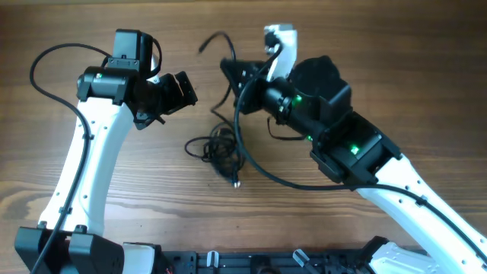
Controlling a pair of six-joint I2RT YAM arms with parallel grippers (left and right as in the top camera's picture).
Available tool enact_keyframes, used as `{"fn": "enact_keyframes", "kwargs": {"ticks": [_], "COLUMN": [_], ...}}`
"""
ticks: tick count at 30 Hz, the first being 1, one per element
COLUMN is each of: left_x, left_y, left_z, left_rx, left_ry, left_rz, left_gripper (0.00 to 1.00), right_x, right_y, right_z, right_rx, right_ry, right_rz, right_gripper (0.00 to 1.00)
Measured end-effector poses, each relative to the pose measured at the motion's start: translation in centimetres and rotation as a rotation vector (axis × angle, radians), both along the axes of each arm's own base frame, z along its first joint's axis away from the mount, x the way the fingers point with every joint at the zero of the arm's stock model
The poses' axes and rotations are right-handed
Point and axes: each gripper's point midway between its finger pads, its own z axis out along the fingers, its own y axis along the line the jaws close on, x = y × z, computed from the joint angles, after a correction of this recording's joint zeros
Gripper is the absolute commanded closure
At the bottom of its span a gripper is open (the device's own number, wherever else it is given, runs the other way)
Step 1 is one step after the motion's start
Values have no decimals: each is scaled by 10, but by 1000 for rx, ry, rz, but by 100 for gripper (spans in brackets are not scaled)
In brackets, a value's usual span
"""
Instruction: Untangle cables
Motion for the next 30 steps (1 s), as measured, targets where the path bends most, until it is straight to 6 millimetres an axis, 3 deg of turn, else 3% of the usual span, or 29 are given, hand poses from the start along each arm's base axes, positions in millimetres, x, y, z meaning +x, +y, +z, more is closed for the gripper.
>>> {"fn": "enact_keyframes", "kwargs": {"ticks": [4, 6, 12, 17, 21, 26, 30], "left_x": [-3, -4, -11, -11, -1, -5, -10], "left_y": [0, -5, -37, -56, -77, -96, -103], "left_z": [-1, 0, 9, 13, -2, -29, -32], "left_rx": [0, -15, -152, -218, -256, -274, -266], "left_ry": [11, 10, -26, -25, 15, 139, 164], "left_rz": [-9, -50, -275, -270, -233, -177, -162], "left_gripper": [0, 0, 0, 0, 0, 0, 0], "right_x": [3, 10, 26, 28, 30, 31, 36], "right_y": [-16, -30, -56, -58, -57, -58, -71], "right_z": [62, 70, 62, 51, 46, 43, 29], "right_rx": [162, 177, 176, 281, 347, 364, 323], "right_ry": [-164, -179, -140, -9, 60, 82, 106], "right_rz": [-81, -170, -349, -372, -378, -389, -477], "right_gripper": [96, 96, 96, 96, 96, 96, 96]}}
